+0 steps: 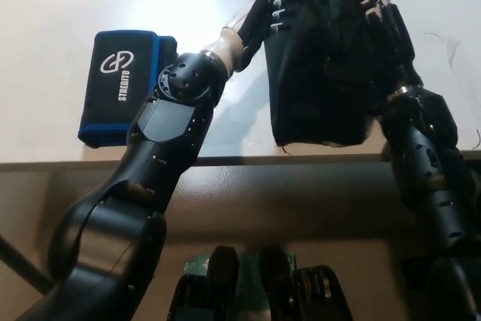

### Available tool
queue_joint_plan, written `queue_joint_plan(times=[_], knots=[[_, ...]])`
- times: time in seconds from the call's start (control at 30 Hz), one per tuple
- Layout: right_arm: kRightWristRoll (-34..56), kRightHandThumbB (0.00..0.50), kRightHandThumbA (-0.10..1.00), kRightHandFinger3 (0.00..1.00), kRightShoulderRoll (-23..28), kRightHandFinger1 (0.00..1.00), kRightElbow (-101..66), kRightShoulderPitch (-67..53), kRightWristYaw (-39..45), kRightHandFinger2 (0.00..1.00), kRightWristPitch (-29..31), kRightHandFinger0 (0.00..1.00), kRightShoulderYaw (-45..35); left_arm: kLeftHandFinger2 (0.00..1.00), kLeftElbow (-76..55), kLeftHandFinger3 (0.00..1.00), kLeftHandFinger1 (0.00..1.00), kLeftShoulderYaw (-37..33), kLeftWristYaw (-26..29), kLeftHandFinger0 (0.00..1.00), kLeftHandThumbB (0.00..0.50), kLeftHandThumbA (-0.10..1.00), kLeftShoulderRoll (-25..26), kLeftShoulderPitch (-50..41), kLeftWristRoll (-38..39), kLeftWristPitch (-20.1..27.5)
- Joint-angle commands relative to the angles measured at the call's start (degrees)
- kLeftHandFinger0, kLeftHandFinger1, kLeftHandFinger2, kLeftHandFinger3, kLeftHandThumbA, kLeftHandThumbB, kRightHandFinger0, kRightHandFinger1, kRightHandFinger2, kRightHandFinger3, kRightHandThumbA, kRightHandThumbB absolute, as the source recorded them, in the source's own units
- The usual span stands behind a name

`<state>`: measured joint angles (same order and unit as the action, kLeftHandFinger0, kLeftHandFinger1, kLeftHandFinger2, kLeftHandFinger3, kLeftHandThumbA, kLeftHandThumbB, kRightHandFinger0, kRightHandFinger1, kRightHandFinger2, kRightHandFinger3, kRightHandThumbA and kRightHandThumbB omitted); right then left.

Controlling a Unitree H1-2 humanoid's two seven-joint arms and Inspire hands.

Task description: Use both hands to pick up the lunch bag on the right hand side and smoothly move it near the note book on the left hand side

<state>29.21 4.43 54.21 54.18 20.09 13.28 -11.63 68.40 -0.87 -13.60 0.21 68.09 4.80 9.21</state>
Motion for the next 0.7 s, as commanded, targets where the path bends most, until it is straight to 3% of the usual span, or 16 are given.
queue_joint_plan(times=[0.0, 0.03, 0.13, 0.47, 0.57, 0.67], knots=[[-2.05, 0.44, 1.0, 1.0, -2.28, 1.0, 0.7, 4.23, 2.35, 1.0, 2.41, 1.0, 1.35, 1.0, -1.32, 1.0, 1.0, 0.88, -0.17, 1.0, 0.437, 1.0, -0.41, 1.41, 0.66, 2.8], [-2.01, 0.409, 1.0, 1.0, -2.68, 1.0, 0.88, 4.34, 2.21, 1.0, 2.32, 1.0, 1.35, 1.0, -1.84, 1.0, 1.0, 0.92, -0.46, 1.0, 0.435, 1.0, -0.1, 0.83, 0.56, 3.15], [-2.23, 0.403, 1.0, 1.0, -3.42, 1.0, 2.01, 5.03, 2.57, 1.0, 2.76, 1.0, 1.59, 1.0, -4.11, 1.0, 1.0, 1.2, 0.11, 1.0, 0.42, 1.0, 0.73, -0.65, 0.21, 2.95], [-3.01, 0.417, 1.0, 1.0, -6.64, 1.0, 4.93, 7.37, 2.63, 1.0, 3.18, 1.0, 2.34, 1.0, -15.37, 1.0, 1.0, 3.8, 0.05, 1.0, 0.415, 1.0, 4.23, -7.37, 2.07, -0.16], [-3.31, 0.414, 1.0, 1.0, -7.86, 1.0, 6.36, 8.23, 3.01, 1.0, 3.68, 1.0, 2.58, 1.0, -20.29, 1.0, 1.0, 3.77, -0.04, 1.0, 0.444, 1.0, 6.01, -10.54, 1.37, -2.13], [-3.4, 0.415, 1.0, 1.0, -9.11, 1.0, 8.22, 9.24, 3.6, 1.0, 3.92, 1.0, 2.72, 1.0, -23.67, 1.0, 1.0, 4.52, 0.01, 1.0, 0.423, 1.0, 7.16, -13.06, 1.88, -2.76]])
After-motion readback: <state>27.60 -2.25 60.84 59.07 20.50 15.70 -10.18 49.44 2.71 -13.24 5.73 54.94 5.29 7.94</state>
